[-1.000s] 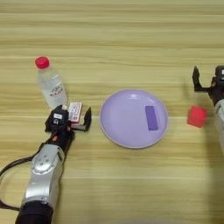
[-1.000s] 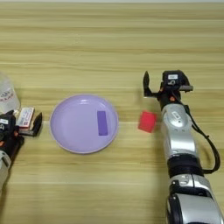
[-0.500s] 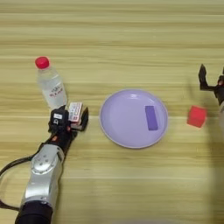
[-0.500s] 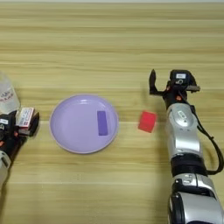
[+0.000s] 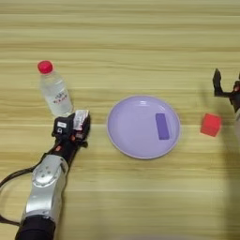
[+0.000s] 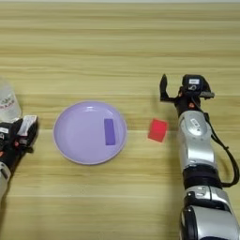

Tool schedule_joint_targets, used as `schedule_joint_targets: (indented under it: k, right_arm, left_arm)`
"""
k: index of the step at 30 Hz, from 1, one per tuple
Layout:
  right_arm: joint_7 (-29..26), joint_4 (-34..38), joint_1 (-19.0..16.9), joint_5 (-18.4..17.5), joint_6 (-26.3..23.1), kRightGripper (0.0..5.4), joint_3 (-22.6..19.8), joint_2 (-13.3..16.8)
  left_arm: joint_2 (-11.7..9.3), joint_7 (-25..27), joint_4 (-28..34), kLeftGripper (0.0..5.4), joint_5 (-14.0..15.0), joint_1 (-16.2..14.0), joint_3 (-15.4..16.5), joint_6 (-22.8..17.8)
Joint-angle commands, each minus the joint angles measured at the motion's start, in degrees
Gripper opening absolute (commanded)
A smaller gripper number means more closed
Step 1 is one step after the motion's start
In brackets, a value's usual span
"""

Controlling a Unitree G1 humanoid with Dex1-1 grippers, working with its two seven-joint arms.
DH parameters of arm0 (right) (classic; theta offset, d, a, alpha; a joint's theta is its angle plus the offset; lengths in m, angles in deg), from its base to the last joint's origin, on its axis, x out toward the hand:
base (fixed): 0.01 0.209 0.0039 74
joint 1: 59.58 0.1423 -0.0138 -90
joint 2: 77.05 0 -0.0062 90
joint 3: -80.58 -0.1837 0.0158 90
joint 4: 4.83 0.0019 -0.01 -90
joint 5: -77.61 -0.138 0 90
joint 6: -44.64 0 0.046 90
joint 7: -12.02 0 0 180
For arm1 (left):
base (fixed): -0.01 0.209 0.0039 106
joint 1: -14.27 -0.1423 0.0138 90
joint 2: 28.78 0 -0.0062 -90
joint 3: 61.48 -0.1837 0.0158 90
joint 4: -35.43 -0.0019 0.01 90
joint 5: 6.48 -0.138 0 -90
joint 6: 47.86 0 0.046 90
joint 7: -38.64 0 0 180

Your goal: Move the objects on the table

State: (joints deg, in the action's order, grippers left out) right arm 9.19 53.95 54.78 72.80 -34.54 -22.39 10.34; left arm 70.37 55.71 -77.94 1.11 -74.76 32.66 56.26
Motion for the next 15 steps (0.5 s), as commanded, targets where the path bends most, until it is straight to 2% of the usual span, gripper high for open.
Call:
schedule_joint_targets:
  k: [1,6,9,15]
  right_arm:
    - [0.21,0.63,1.02,-0.46,0.41,5.4,0.01,-0.28]
    - [0.28,0.92,0.87,-0.43,0.32,5.4,0.05,-0.38]
    - [0.24,0.87,0.9,-0.43,0.35,5.4,0.04,-0.41]
    - [0.07,1.34,0.48,-0.47,0.22,5.4,0.19,-0.65]
  left_arm:
    - [0.56,0.81,-2.4,2.0,-0.63,-3.56,-1.58,-3.38]
    - [0.76,0.59,-1.13,1.92,-0.3,-3.63,-1.66,-3.63]
    - [0.93,0.44,1.64,1.86,-0.04,-3.25,-1.95,-4.22]
    - [1.85,-0.37,13.2,1.24,-0.54,-3.8,-4.55,-6.66]
